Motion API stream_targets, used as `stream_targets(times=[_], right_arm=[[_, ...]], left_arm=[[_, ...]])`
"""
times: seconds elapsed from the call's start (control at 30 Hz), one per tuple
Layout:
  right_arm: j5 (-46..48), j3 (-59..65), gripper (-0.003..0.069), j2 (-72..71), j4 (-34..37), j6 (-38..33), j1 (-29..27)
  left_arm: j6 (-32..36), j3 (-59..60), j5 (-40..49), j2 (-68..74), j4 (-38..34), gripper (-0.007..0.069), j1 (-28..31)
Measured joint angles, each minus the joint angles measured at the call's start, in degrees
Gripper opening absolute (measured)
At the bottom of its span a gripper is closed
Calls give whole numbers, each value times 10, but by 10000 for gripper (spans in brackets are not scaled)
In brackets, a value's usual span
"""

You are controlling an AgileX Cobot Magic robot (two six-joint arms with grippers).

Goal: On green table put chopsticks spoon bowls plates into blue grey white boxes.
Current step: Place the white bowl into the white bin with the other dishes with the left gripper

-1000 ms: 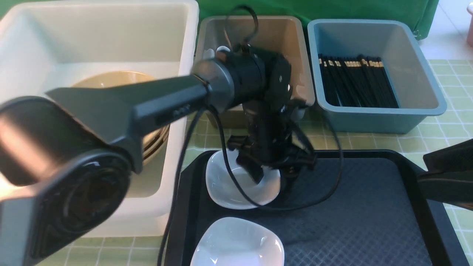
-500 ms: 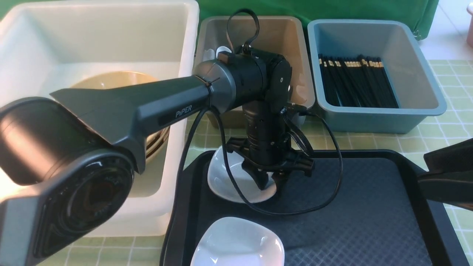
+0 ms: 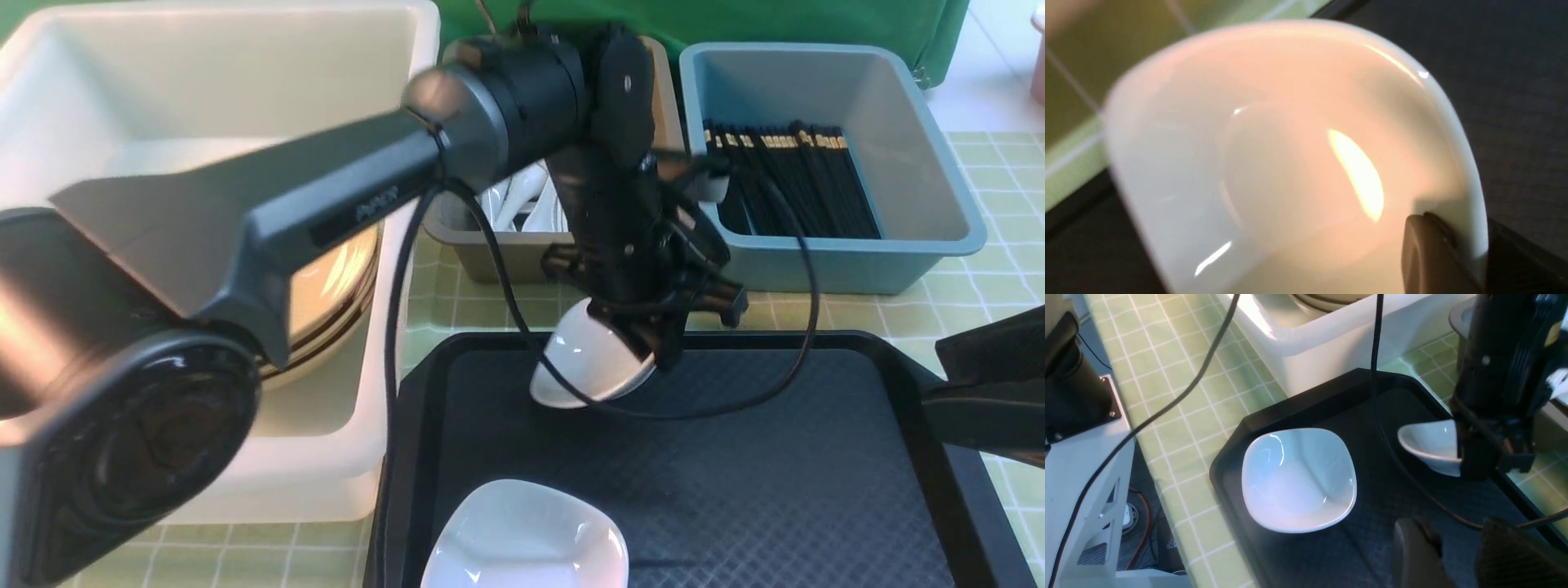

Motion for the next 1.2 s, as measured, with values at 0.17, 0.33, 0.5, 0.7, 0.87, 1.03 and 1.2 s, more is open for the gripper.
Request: stream_targets(times=[0.17,0.33,0.5,0.7,0.87,1.03,1.2], right_arm=[[0,0,235,0,0,0,0],[-1,0,235,0,0,-1,0],[-8,0,235,0,0,-1,0],[-16,0,235,0,0,-1,0],[-18,0,235,0,0,-2,0],[-31,0,235,0,2,-2,0],[-40,0,235,0,36,-30,1]], left_arm=[[33,0,1,-28,3,15,0],[48,1,4,-61,7,15,0],[52,1,8,-130,52,15,-1],[39,1,15,-239,168,15,11],[17,7,15,-319,205,15,76],[6,125,15,-415,208,15,238],[4,250,18,-436,190,15,400]])
